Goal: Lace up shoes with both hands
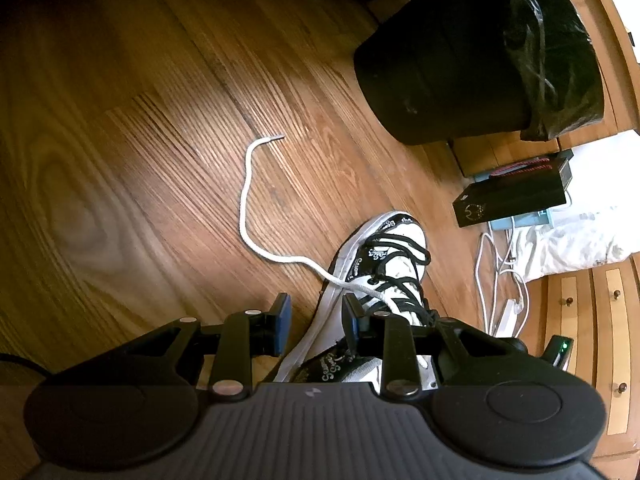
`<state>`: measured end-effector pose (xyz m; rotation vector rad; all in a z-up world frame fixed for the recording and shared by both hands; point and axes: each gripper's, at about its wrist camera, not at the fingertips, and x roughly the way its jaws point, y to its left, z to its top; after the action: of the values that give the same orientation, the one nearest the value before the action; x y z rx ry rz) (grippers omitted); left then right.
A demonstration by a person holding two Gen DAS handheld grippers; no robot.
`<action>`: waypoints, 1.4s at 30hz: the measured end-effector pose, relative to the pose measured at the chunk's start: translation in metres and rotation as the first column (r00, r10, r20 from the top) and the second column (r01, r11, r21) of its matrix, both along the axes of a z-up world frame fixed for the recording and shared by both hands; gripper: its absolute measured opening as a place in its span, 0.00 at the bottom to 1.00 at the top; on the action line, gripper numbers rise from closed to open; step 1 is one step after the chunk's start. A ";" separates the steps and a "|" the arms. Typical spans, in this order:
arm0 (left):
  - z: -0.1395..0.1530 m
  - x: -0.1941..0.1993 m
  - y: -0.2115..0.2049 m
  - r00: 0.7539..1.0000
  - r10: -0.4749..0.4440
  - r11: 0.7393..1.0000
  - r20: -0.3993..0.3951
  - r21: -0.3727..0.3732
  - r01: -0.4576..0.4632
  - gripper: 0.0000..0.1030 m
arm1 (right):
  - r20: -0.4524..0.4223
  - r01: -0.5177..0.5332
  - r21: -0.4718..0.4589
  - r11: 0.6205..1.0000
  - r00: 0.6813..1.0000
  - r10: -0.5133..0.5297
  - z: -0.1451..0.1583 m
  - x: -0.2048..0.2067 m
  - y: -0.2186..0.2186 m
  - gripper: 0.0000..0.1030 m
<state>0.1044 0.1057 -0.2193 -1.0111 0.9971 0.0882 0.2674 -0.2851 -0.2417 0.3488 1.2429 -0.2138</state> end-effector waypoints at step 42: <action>0.020 -0.001 0.000 0.996 -0.037 0.998 0.076 0.053 0.033 0.30 | 0.297 -0.780 -0.195 0.595 0.531 0.794 0.140 -0.120 0.135 0.04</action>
<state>0.1038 0.1058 -0.1997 -0.9428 0.9372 0.0459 0.1473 -0.1502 -0.1017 -0.2436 0.9164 0.6072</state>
